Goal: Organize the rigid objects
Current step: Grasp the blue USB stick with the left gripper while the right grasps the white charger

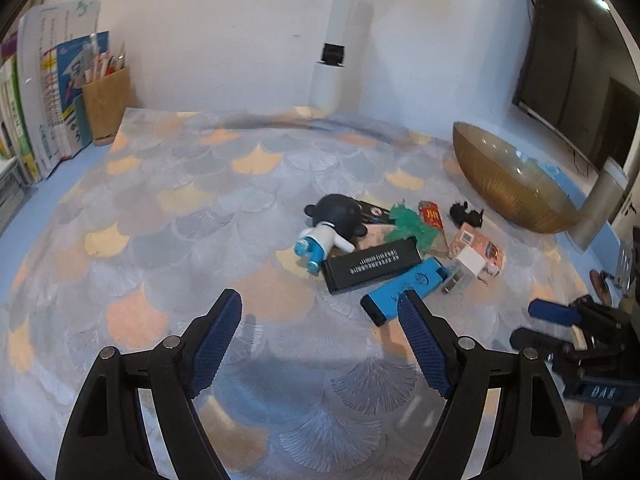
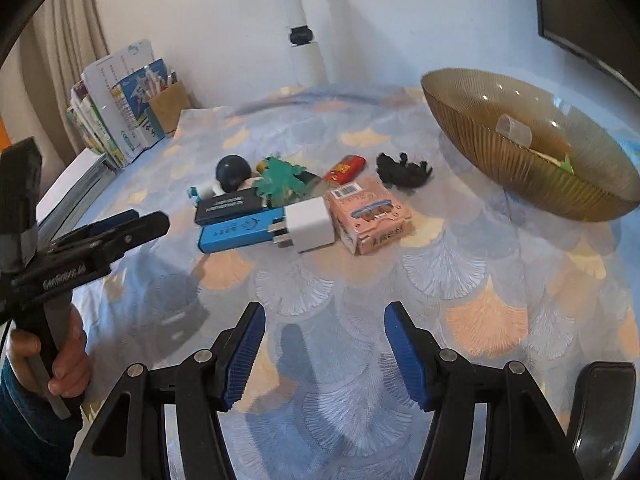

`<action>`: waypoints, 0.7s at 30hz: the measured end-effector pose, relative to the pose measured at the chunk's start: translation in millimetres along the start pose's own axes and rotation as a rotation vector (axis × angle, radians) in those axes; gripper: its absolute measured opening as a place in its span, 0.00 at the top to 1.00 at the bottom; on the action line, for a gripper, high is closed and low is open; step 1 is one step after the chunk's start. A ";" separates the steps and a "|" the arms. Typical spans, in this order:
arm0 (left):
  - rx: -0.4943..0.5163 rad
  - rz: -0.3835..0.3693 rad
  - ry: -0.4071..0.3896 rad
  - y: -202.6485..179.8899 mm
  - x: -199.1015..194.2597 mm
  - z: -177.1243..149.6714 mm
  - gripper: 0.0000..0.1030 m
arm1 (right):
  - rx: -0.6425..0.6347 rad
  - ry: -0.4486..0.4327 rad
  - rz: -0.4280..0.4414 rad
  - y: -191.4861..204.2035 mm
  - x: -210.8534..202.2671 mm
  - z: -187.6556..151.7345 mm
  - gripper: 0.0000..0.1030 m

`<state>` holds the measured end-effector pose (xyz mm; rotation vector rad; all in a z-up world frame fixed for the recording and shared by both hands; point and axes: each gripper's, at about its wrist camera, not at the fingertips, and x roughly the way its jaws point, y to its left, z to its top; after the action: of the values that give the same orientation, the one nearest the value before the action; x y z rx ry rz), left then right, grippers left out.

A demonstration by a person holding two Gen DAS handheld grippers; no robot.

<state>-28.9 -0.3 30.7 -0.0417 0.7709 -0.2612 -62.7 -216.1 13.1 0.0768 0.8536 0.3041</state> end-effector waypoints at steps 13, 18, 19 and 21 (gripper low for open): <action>0.217 -0.210 0.195 -26.4 33.9 19.3 0.32 | 0.169 0.121 0.136 1.7 12.2 52.9 0.42; 0.275 -0.234 0.205 -35.6 41.0 23.2 0.39 | 0.272 0.198 0.143 4.5 44.4 59.7 0.43; 0.272 -0.253 0.207 -36.1 40.8 23.6 0.39 | 0.301 0.201 0.138 3.0 47.3 59.7 0.43; 0.272 -0.276 0.211 -37.4 39.9 22.6 0.39 | 0.329 0.198 0.123 1.0 50.7 61.3 0.43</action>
<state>6.0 -47.7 24.6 0.1390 0.9341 -0.6388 14.4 -196.9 16.6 0.4120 1.0921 0.2868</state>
